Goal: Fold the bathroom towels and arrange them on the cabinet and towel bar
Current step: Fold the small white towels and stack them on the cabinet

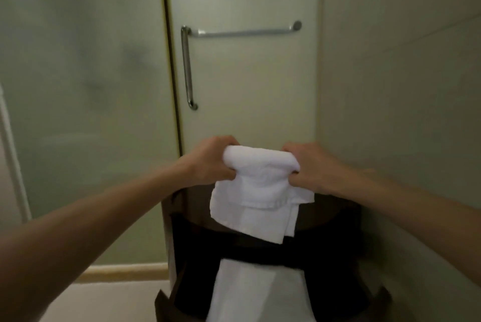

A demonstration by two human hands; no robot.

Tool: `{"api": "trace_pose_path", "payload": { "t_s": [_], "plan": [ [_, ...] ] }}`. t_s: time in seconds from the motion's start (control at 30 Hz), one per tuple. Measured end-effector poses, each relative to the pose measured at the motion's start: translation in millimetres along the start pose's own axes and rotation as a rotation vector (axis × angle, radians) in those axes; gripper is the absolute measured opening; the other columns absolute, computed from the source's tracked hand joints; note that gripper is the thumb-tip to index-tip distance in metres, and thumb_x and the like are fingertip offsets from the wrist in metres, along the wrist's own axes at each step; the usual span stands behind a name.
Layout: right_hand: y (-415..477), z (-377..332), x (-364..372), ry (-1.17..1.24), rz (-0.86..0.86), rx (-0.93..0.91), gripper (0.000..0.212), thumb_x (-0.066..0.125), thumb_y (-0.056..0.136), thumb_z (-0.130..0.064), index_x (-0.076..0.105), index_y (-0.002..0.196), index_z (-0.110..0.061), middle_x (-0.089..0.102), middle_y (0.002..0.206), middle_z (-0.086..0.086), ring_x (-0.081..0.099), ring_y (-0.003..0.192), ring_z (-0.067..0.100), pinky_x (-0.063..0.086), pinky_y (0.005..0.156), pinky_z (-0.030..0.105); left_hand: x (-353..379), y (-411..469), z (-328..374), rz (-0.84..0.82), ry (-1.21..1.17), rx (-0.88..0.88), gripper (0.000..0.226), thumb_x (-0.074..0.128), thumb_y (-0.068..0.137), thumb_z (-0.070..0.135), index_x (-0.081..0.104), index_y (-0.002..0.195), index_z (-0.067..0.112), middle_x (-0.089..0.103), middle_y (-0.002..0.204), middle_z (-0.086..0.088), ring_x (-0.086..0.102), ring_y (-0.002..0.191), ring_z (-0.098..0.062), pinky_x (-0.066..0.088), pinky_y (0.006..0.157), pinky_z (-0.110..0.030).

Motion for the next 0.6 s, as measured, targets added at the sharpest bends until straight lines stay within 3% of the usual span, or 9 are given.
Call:
{"api": "trace_pose_path", "payload": {
  "t_s": [0.1,0.2,0.33,0.47,0.6],
  "plan": [
    [22.3,3.9,-14.9,-0.016,0.133,0.001,0.029,0.065,0.078,-0.010,0.059,0.105,-0.018,0.060,0.096,0.003,0.057,0.085,0.021,0.048,0.070,0.032,-13.8,31.2,-2.1,0.088,0.020,0.027,0.042,0.076,0.064,0.011,0.062,0.102,0.019,0.063,0.095,0.002,0.060,0.090,-0.020,0.050,0.075,-0.036],
    [43.6,7.2,-24.0,-0.048,0.267,0.015,0.027,0.061,0.083,-0.007,0.058,0.108,-0.016,0.057,0.100,0.003,0.055,0.087,0.020,0.047,0.073,0.031,-20.9,58.7,-5.8,0.221,0.051,0.039,0.038,0.073,0.070,0.009,0.060,0.104,0.020,0.062,0.095,0.001,0.059,0.090,-0.017,0.045,0.073,-0.030],
    [57.4,10.2,-9.5,-0.163,0.319,0.056,0.036,0.057,0.084,-0.002,0.053,0.118,-0.013,0.053,0.113,0.008,0.049,0.097,0.023,0.047,0.079,0.035,-3.1,70.4,-18.3,0.367,0.053,-0.003,0.039,0.067,0.073,0.003,0.060,0.108,0.017,0.064,0.103,-0.004,0.053,0.089,-0.015,0.038,0.074,-0.027],
    [47.8,19.8,40.1,-0.290,0.182,0.090,0.050,0.068,0.079,-0.008,0.047,0.124,-0.016,0.048,0.125,0.006,0.046,0.110,0.022,0.046,0.086,0.030,51.5,41.8,-43.7,0.265,-0.015,-0.015,0.039,0.065,0.073,0.000,0.057,0.108,0.015,0.059,0.108,-0.008,0.056,0.097,-0.026,0.040,0.076,-0.029],
    [23.9,28.2,91.1,-0.325,0.020,0.048,0.052,0.057,0.084,-0.006,0.042,0.133,-0.015,0.043,0.136,0.006,0.041,0.122,0.023,0.041,0.094,0.030,101.6,6.7,-63.7,0.031,0.031,-0.041,0.047,0.065,0.077,0.009,0.052,0.122,0.017,0.053,0.126,-0.003,0.053,0.111,-0.021,0.042,0.090,-0.029]
  ]
}}
Point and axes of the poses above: each hand's wrist, its own y-axis towards the middle knuckle, its own x-axis out of the palm, z = x × y, the point moved 4 cm from there along y, towards the middle knuckle
